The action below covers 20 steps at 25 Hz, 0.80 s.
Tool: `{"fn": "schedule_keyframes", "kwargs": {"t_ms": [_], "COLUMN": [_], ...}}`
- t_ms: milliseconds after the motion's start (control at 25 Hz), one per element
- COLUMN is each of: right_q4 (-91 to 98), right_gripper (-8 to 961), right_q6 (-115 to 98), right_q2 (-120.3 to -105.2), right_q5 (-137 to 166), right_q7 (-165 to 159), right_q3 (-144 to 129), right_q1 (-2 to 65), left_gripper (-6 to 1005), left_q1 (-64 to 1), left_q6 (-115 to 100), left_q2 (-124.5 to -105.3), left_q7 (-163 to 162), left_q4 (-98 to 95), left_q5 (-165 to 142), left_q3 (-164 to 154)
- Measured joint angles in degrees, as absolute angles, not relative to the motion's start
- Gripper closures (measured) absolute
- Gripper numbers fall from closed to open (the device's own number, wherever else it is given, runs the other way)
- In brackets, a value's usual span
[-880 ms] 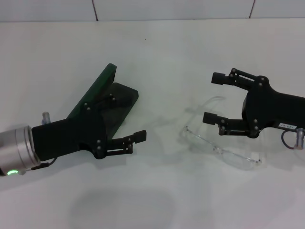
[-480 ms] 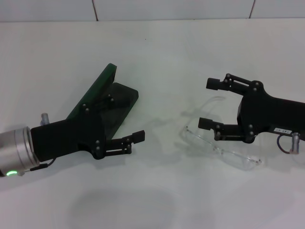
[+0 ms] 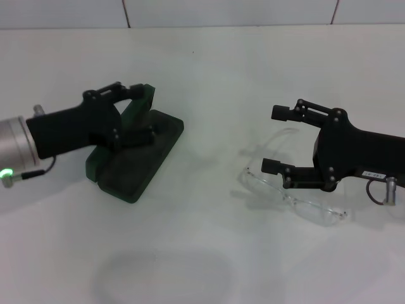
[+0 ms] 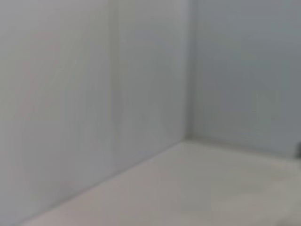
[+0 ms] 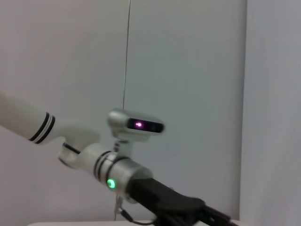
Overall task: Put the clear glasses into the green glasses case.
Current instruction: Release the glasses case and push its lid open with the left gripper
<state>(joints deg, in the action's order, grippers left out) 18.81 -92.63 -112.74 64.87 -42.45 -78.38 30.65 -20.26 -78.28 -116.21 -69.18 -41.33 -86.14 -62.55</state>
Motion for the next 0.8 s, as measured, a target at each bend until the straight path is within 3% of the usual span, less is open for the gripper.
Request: {"fn": "schedule_keyframes", "kwargs": {"t_ms": [800], "right_q4": [19.56], "right_gripper": [105], "right_q6": [-89.43], "right_q2": [-112.32], "right_q5": [66.24], "right_q7": [-40.99], "right_q3": [-78.34], "right_q1": [30.58], "left_gripper": [251], "left_q1": [-19.60], "left_q6": [-62.56], "left_q2": [-119.24], "left_q7": [-82.83], "left_q4": [-49.10], "left_q5": [-100.34], "left_q3": [-62.32]}}
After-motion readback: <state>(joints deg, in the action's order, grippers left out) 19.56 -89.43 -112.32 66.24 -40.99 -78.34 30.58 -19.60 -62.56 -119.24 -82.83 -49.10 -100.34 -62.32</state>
